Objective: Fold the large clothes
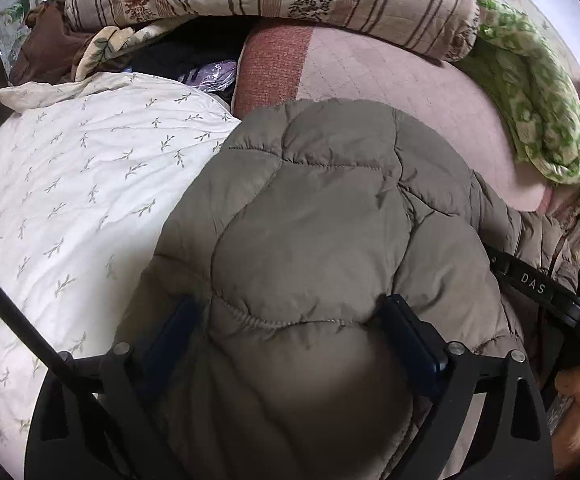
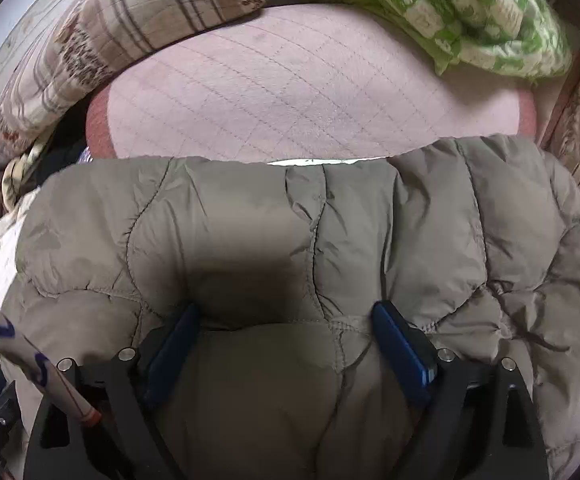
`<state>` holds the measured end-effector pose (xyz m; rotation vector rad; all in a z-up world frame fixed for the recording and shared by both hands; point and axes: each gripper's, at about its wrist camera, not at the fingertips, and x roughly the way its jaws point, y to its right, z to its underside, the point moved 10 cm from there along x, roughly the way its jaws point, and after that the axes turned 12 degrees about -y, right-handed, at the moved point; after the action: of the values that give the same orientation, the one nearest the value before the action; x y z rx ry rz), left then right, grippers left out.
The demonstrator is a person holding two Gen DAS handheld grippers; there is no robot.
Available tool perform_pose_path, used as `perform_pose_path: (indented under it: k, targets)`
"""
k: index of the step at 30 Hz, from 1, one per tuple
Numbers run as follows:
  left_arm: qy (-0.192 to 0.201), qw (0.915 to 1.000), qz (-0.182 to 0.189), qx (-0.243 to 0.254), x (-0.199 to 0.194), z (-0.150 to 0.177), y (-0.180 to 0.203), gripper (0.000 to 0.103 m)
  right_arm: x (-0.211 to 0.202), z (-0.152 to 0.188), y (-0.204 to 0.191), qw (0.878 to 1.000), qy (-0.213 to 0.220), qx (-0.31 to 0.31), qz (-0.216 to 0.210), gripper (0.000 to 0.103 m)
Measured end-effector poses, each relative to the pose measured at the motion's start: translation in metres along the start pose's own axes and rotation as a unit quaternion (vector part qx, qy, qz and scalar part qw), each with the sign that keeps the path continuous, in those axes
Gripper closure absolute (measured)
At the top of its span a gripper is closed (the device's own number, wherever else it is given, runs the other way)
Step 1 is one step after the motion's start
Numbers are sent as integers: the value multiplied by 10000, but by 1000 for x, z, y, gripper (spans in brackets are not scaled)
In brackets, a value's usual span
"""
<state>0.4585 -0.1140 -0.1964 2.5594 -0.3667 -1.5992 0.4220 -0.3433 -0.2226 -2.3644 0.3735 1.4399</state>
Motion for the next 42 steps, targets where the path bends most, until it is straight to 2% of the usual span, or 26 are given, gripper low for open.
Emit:
perform_pose_path:
  k: [4, 8, 9, 13, 15, 17, 20, 21, 23, 26, 30, 32, 34, 35, 37, 40, 41, 42]
  targets:
    - [-18, 9997, -257, 47, 6, -4, 2, 4, 2, 0, -2, 9999, 10, -33, 97, 10]
    - [-483, 9986, -213, -49, -2, -5, -3, 7, -18, 2, -4, 9977, -311, -206, 567, 11]
    - [-465, 9986, -241, -30, -10, -4, -5, 12, -34, 3, -5, 9981, -220, -217, 540, 13]
    - [-54, 9976, -673, 134, -56, 4, -8, 12, -98, 31, 6, 9992, 137, -271, 251, 13]
    - [-171, 9970, -735, 140, -58, 14, -9, 12, -117, 51, 25, 9986, 249, -255, 400, 13]
    - [-353, 9968, -704, 118, -49, 26, -9, 12, -126, 68, 53, 9964, 383, -168, 739, 13]
    - [-434, 9939, -991, 205, -24, 36, -11, 12, -114, 91, 93, 9932, 418, -35, 1084, 13]
    - [-412, 9934, -1046, 240, -19, 36, -11, 10, -106, 95, 101, 9944, 340, -8, 1002, 13]
    - [-327, 9926, -1140, 248, -12, 31, -10, 7, -85, 100, 112, 9981, 207, 116, 569, 12]
    - [-240, 9927, -1174, 151, -7, 27, -11, 3, -74, 94, 117, 9980, 420, 307, 349, 6]
    - [-152, 9959, -861, 225, -28, 17, -7, 11, -89, 98, 115, 9955, 848, 162, 393, 6]
    - [89, 9952, -909, 351, -49, 4, -3, 11, -104, 98, 114, 9931, 1093, 136, 389, 7]
    - [161, 9941, -988, 428, -58, -10, 2, 11, -117, 86, 110, 9920, 1187, 44, 420, 8]
    - [92, 9944, -933, 482, -56, -19, 8, 11, -129, 75, 107, 9899, 1361, -9, 393, 8]
    - [-64, 9942, -958, 494, -43, -32, 14, 11, -131, 65, 109, 9889, 1406, 8, 474, 8]
    - [-587, 9910, -1154, 352, 3, -45, 17, 11, -95, 64, 120, 9945, 902, 179, 507, 8]
    - [-828, 9880, -1273, 290, 23, -44, 15, 11, -76, 67, 124, 9971, 627, 269, 330, 7]
    - [-906, 9865, -1343, 221, 34, -44, 13, 9, -72, 68, 126, 9974, 608, 337, 195, 6]
